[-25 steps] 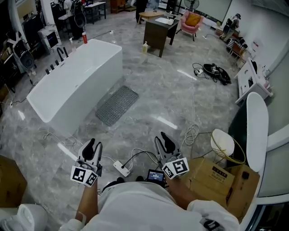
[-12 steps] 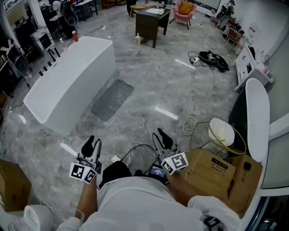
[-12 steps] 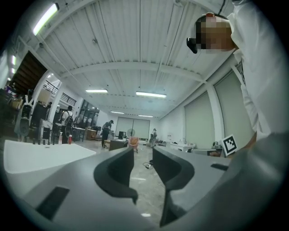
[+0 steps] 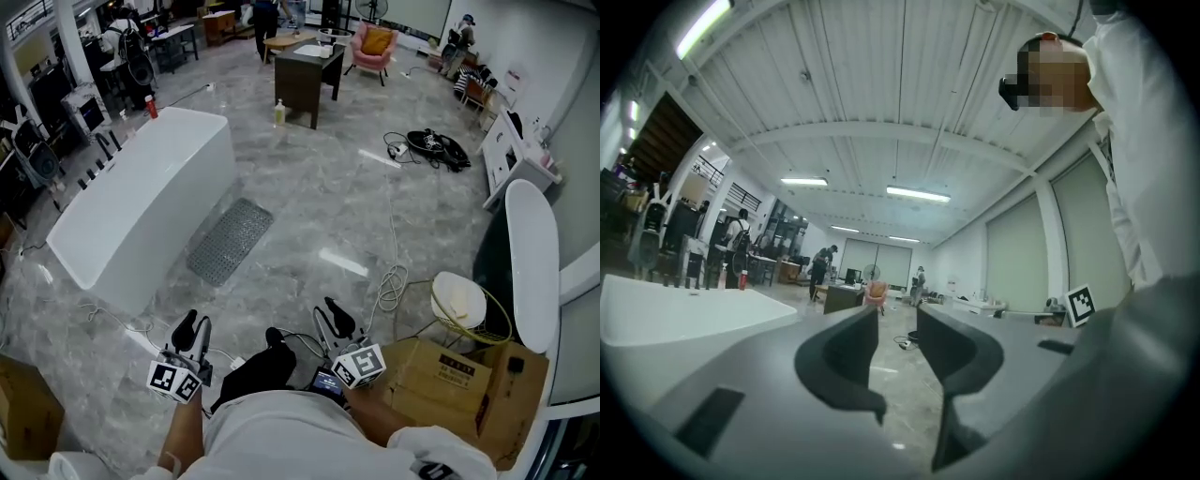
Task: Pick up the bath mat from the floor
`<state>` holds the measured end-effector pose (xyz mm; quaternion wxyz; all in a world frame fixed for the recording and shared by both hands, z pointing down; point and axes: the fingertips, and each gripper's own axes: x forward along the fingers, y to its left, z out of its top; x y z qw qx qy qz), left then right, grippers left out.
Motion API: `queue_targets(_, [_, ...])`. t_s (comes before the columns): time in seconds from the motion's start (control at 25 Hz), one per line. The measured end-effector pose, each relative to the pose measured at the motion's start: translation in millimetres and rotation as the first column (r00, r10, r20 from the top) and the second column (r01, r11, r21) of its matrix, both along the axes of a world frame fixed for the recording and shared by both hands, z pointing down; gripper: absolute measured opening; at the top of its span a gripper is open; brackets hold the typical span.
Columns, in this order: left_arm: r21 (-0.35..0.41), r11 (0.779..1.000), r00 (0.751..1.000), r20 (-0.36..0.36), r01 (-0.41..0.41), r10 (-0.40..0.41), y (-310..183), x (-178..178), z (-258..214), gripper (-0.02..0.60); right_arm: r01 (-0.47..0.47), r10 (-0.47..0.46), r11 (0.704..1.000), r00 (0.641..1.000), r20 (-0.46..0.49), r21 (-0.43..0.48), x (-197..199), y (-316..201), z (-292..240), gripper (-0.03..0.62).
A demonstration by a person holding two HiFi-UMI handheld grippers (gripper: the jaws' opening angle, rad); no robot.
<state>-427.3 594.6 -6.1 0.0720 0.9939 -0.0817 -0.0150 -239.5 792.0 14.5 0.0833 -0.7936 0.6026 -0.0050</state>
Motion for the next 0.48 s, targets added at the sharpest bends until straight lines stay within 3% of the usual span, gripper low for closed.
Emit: queue_targets(0.48, [-0.064,0.998,0.998,-0.051,0.024,-0.028,-93.8,85.6,12.8,0.126,-0.013,0.013,0.999,1.000,-0.015,-0.046,90.0,-72.3,-3.6,0.120])
